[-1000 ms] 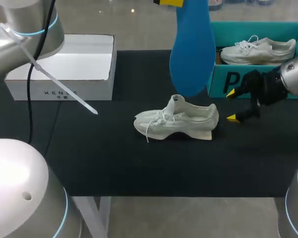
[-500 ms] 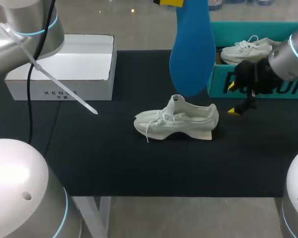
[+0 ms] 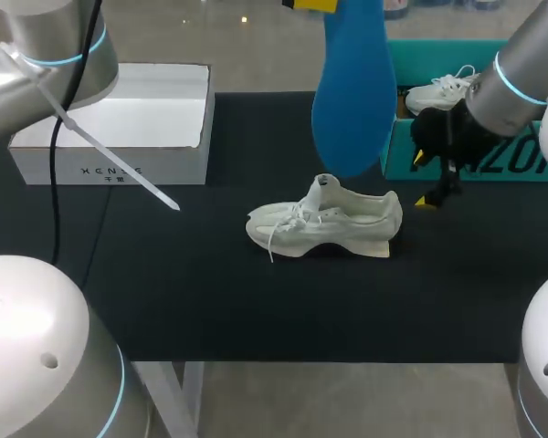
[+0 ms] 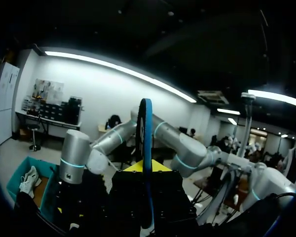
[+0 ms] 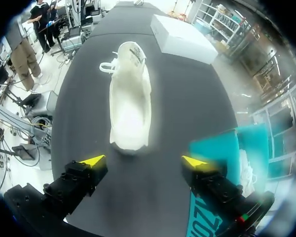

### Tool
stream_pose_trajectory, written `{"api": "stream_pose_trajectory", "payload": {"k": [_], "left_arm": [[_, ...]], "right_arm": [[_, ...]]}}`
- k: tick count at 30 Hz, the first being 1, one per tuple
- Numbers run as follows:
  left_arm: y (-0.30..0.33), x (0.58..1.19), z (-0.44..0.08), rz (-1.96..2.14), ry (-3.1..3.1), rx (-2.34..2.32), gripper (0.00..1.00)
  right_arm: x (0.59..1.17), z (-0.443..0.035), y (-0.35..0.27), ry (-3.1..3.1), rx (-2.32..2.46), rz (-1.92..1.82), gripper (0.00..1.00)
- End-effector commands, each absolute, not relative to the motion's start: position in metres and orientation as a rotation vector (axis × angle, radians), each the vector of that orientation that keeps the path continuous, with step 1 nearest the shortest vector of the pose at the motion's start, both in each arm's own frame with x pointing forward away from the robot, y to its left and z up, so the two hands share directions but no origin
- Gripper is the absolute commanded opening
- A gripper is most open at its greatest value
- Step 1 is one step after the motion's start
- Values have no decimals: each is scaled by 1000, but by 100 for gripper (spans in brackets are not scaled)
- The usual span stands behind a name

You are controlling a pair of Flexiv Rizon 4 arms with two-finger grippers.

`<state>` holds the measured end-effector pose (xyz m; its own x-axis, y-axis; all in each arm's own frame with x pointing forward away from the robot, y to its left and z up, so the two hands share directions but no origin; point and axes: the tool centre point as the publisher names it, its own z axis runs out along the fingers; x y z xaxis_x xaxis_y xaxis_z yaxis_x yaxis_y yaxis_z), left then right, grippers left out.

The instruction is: Take the shoe out of the shoebox, open the shoe tongue, remove and reinsert the insole, then place the shoe into the shoebox

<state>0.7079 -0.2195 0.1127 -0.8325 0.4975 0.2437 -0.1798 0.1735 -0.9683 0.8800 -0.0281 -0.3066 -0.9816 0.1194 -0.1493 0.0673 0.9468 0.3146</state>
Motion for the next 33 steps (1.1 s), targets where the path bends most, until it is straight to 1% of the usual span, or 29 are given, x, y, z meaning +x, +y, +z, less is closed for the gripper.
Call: {"api": "stream_pose_trajectory", "payload": {"k": [1, 17, 27, 33], "left_arm": [[-219, 708, 113, 1706, -1941, -298, 0], [-219, 708, 113, 1706, -1941, -298, 0], [-222, 692, 128, 1683, -1958, -288, 0], [-221, 687, 129, 1678, -1972, -291, 0]], "right_arm": [[881, -303, -26, 2957, 148, 355, 100], [882, -300, -25, 2959, 154, 359, 100], [882, -300, -25, 2959, 154, 359, 100], [882, -300, -25, 2959, 154, 359, 100]]}}
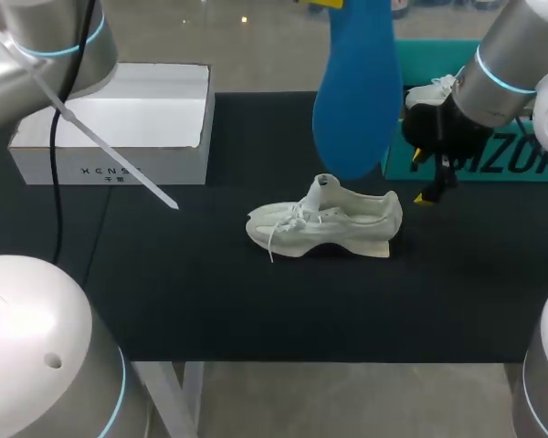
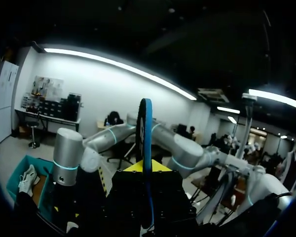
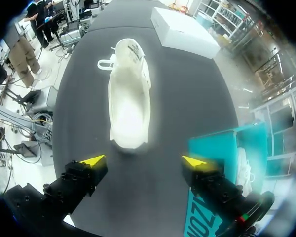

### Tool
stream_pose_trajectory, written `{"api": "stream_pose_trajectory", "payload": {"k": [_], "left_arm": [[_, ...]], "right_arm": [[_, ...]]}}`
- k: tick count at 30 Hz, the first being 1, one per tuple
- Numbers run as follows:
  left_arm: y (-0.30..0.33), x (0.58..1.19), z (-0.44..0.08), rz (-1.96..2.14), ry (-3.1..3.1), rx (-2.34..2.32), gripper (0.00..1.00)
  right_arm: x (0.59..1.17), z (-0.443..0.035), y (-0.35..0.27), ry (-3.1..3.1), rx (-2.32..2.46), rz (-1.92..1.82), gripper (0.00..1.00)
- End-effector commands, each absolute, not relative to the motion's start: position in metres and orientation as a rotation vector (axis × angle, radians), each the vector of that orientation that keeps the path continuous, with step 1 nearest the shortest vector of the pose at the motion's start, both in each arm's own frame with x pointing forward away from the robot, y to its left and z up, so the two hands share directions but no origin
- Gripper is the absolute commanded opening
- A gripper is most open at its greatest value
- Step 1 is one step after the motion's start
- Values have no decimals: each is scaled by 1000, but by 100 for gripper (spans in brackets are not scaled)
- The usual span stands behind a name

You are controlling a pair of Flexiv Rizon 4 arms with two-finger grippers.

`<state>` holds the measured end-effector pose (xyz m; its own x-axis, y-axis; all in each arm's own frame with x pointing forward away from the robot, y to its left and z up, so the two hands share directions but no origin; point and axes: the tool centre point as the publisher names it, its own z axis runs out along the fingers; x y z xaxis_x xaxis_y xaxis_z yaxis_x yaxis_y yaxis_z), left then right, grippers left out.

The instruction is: Take the shoe out of the shoebox, open the shoe tongue, remove and reinsert the insole, then place the shoe into the shoebox

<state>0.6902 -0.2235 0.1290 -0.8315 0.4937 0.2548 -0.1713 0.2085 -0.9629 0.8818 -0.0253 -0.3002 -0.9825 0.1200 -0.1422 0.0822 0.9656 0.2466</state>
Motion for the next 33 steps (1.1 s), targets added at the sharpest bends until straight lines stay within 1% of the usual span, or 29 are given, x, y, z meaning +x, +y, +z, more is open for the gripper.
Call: {"api": "stream_pose_trajectory", "payload": {"k": [1, 20, 33], "left_arm": [[-221, 687, 129, 1678, -1972, -291, 0], [-221, 687, 129, 1678, -1972, -291, 0], [-221, 687, 129, 1678, -1972, -291, 0]], "right_arm": [[882, -300, -25, 2959, 154, 359, 100], [882, -299, -22, 2954, 153, 380, 100], [900, -301, 29, 2985, 87, 389, 100]]}}
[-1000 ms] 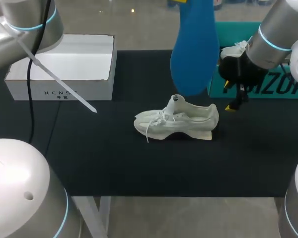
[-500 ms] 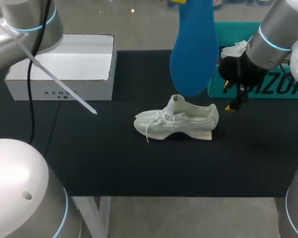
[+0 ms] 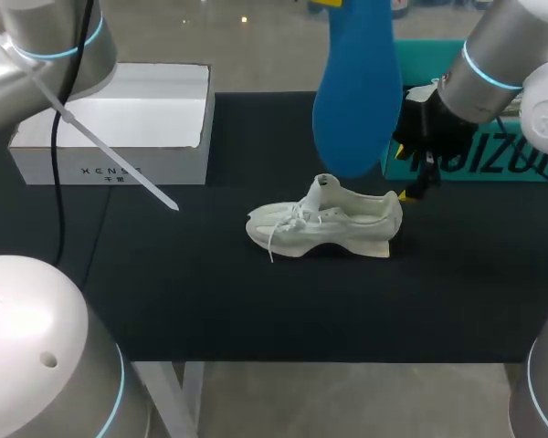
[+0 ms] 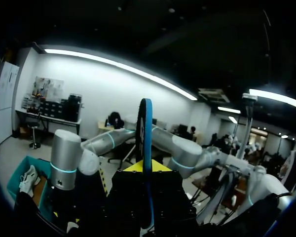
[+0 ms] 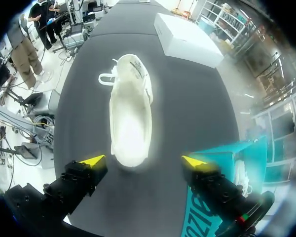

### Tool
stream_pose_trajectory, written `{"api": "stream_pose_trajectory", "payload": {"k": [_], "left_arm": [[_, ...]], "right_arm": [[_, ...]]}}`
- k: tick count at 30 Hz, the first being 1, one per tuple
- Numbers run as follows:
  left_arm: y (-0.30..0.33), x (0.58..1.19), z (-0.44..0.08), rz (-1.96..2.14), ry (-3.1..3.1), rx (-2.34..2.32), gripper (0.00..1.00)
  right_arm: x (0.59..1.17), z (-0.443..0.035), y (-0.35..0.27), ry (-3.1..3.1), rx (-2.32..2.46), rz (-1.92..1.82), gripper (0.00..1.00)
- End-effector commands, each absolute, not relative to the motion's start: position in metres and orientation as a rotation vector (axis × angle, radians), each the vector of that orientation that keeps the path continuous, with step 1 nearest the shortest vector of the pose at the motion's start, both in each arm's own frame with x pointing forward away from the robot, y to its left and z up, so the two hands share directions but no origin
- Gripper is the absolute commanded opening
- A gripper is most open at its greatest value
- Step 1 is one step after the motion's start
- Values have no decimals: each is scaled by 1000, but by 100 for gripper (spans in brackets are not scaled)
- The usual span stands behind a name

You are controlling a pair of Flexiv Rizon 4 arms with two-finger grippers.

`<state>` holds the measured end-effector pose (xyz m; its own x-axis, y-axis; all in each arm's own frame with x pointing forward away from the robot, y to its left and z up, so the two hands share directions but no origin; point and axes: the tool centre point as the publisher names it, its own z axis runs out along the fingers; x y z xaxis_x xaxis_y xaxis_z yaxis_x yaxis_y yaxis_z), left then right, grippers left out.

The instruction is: Take the shoe out of the shoebox, open the shoe tongue, remove and reinsert the insole, then place the shoe into the shoebox

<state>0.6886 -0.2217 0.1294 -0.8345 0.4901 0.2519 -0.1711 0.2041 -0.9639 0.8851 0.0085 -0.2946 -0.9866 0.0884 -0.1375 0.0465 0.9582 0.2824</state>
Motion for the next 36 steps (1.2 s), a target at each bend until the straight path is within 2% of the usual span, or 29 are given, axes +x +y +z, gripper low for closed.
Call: {"api": "stream_pose_trajectory", "payload": {"k": [1, 13, 36], "left_arm": [[-221, 687, 129, 1678, -1972, -291, 0], [-221, 687, 129, 1678, -1972, -291, 0], [-221, 687, 129, 1678, -1972, -291, 0]], "right_arm": [[901, -302, 32, 2988, 77, 392, 100], [918, -330, 44, 3015, 121, 380, 100], [910, -381, 64, 3088, 95, 411, 100]]}}
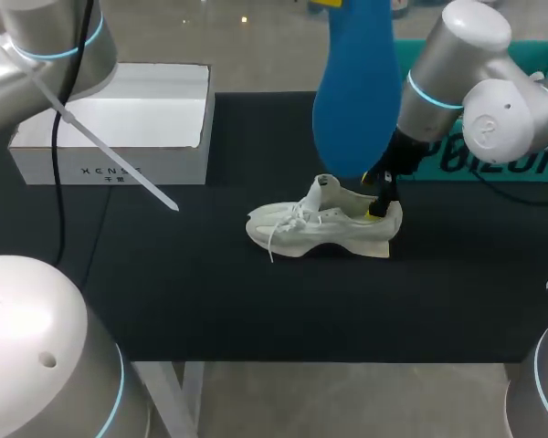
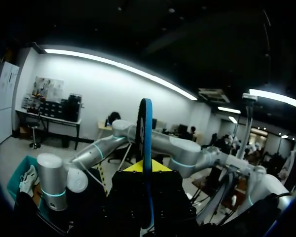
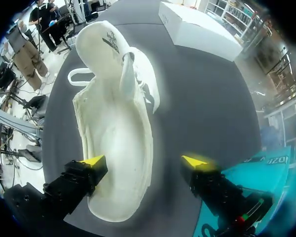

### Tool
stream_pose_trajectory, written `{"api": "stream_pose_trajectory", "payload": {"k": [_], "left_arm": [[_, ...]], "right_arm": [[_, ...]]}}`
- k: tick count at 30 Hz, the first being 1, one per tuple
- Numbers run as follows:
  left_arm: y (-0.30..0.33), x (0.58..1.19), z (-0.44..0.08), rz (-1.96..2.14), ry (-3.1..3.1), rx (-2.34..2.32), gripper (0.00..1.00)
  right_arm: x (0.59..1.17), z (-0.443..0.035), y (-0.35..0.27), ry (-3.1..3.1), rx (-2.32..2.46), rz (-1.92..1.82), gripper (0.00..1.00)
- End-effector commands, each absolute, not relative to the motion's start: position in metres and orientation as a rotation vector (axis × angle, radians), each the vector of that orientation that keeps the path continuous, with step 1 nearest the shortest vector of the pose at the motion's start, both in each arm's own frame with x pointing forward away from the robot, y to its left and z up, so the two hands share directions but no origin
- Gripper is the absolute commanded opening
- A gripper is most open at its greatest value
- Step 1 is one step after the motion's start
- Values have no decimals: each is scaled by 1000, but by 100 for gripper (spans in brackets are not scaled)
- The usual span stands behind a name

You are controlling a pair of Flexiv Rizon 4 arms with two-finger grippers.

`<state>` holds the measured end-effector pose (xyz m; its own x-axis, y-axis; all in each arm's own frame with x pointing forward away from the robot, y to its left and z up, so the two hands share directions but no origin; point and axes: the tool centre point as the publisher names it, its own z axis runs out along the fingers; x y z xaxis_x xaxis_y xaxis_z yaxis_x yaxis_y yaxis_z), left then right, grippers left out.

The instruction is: Take the shoe out of the shoebox, open the shoe tongue, remove and reinsert the insole, then place the shoe into the shoebox

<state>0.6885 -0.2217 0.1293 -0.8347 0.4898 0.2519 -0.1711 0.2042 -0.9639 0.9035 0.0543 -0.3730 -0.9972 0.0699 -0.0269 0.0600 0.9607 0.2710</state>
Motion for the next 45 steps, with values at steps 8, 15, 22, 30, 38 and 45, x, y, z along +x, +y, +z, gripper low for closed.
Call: {"api": "stream_pose_trajectory", "payload": {"k": [8, 15, 22, 30, 38, 45], "left_arm": [[-221, 687, 129, 1678, -1972, -291, 0], [-221, 687, 129, 1678, -1972, -291, 0], [-221, 687, 129, 1678, -1972, -291, 0], [-221, 687, 129, 1678, -1972, -291, 0], [-221, 687, 129, 1678, -1972, -291, 0], [-221, 687, 129, 1678, -1972, -291, 0]], "right_arm": [[910, -390, 72, 3104, 76, 404, 0], [905, -394, 70, 3114, 93, 418, 0], [895, -389, 64, 3115, 105, 441, 0], [888, -355, 49, 3084, 114, 447, 0], [883, -318, 29, 3059, 155, 443, 0], [883, -316, 28, 3075, 156, 452, 0]]}}
